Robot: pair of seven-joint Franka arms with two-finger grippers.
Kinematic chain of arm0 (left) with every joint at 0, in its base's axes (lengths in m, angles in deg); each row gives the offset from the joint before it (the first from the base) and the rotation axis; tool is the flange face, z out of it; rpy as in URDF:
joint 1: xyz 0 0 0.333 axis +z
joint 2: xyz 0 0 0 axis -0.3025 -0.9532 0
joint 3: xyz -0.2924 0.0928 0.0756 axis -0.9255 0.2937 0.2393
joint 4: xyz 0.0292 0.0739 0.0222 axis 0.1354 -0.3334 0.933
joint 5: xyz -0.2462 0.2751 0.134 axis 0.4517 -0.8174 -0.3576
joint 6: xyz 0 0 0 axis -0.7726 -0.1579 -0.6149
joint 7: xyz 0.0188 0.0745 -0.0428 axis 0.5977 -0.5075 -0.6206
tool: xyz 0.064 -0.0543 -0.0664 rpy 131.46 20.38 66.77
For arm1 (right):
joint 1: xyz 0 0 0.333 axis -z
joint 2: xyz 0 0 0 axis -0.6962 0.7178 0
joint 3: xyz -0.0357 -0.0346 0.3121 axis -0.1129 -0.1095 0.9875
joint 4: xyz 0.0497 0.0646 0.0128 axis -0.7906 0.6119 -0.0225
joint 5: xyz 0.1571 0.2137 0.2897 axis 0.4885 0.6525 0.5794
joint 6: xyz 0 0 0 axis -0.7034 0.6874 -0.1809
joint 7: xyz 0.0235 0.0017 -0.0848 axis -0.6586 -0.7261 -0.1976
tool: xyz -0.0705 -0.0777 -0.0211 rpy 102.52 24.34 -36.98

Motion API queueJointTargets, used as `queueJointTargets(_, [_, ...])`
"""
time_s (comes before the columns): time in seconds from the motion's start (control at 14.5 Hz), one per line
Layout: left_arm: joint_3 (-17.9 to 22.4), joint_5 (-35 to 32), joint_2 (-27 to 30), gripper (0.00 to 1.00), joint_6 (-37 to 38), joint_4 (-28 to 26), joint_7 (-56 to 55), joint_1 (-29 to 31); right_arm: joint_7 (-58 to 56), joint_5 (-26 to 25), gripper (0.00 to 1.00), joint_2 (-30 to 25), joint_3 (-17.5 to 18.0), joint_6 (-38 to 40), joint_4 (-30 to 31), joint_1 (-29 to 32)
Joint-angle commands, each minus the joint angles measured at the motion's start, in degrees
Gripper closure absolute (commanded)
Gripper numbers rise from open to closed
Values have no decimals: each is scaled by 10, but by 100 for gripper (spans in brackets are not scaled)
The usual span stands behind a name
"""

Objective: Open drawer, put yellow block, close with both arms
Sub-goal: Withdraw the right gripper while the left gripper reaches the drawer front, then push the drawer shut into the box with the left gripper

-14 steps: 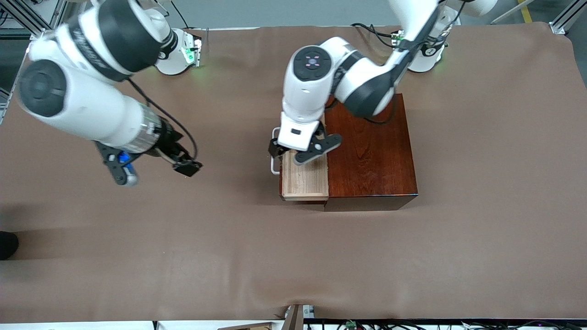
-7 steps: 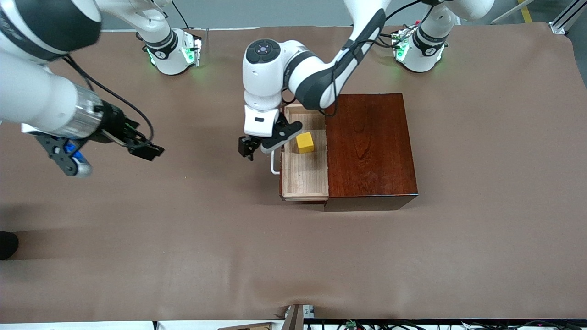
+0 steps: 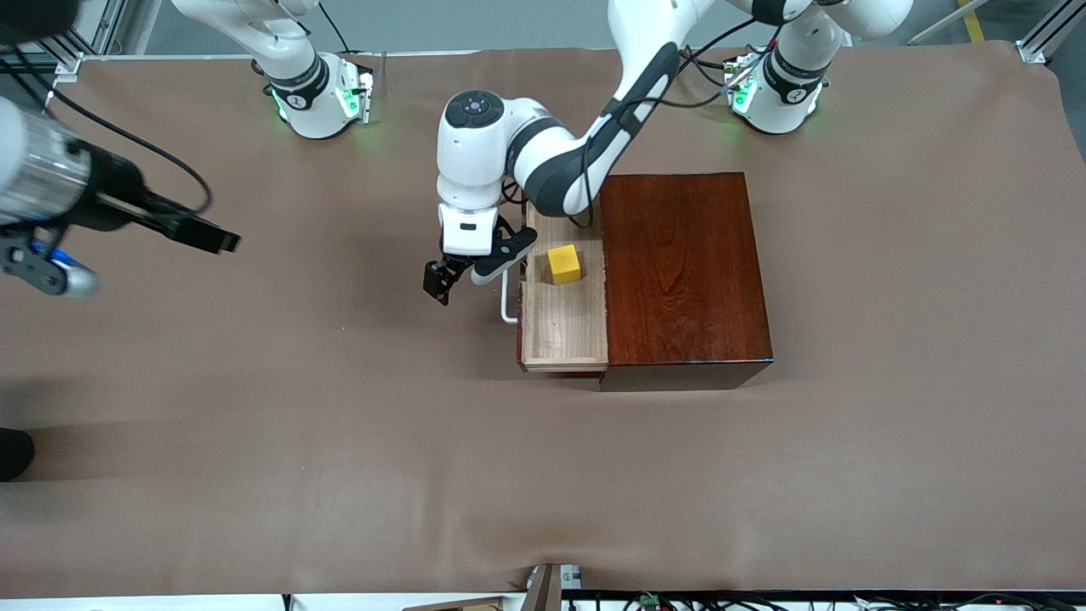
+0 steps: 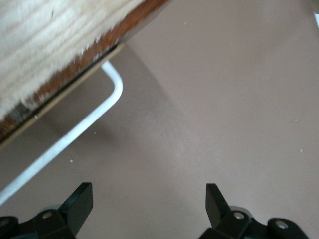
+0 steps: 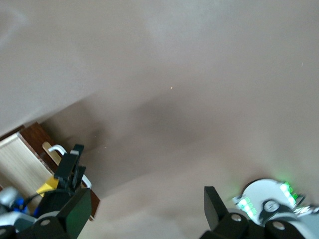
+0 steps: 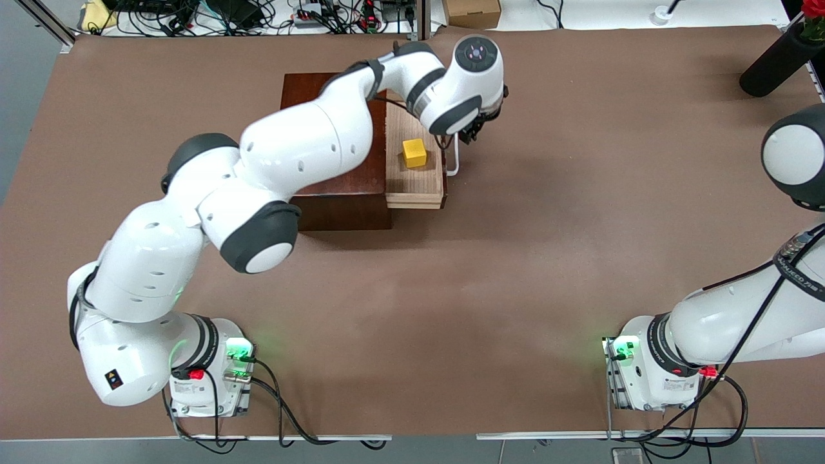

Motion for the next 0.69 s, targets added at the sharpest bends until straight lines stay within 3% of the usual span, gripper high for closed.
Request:
queueJointTargets(0.0, [28, -10, -21, 0, -8, 25, -66, -23, -122, -9, 0, -25, 6, 9, 16, 37])
queueJointTargets(0.21, [30, -10, -30, 0, 2, 23, -128, -25, -229, -55, 0, -49, 5, 5, 43, 39])
queueJointTargets(0.62, [26, -10, -31, 0, 78, 24, -133, -23, -363, -60, 0, -124, 5, -52, 160, 60])
